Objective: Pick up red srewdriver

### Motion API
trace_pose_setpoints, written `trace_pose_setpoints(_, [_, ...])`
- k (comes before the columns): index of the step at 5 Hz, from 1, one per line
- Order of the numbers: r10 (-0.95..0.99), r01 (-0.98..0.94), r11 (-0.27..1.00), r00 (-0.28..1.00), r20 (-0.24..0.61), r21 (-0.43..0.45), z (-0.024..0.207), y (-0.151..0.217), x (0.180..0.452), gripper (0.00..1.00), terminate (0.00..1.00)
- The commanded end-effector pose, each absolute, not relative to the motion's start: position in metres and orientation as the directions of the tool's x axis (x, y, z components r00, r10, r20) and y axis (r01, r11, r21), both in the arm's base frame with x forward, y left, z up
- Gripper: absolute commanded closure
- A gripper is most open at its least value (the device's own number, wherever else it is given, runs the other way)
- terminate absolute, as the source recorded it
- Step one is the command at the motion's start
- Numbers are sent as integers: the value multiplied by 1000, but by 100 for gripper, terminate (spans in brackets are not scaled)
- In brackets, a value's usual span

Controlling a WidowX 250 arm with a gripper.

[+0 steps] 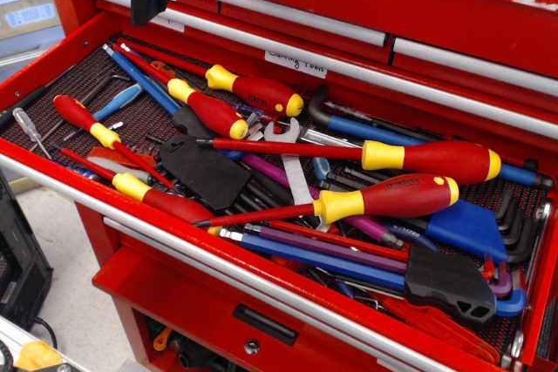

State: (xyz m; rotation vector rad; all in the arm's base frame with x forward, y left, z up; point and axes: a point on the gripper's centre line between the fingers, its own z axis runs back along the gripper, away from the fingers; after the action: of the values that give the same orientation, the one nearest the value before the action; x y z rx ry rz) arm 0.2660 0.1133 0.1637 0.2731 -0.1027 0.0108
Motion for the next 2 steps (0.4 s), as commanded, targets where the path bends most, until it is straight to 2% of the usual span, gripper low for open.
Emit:
trace_pose_setpoints(1, [-3, -25, 963, 995, 103, 269, 164, 113, 266, 0, 0])
trace_pose_setpoints(2, [203, -245, 923, 965, 164, 298, 155, 109, 283, 0, 0])
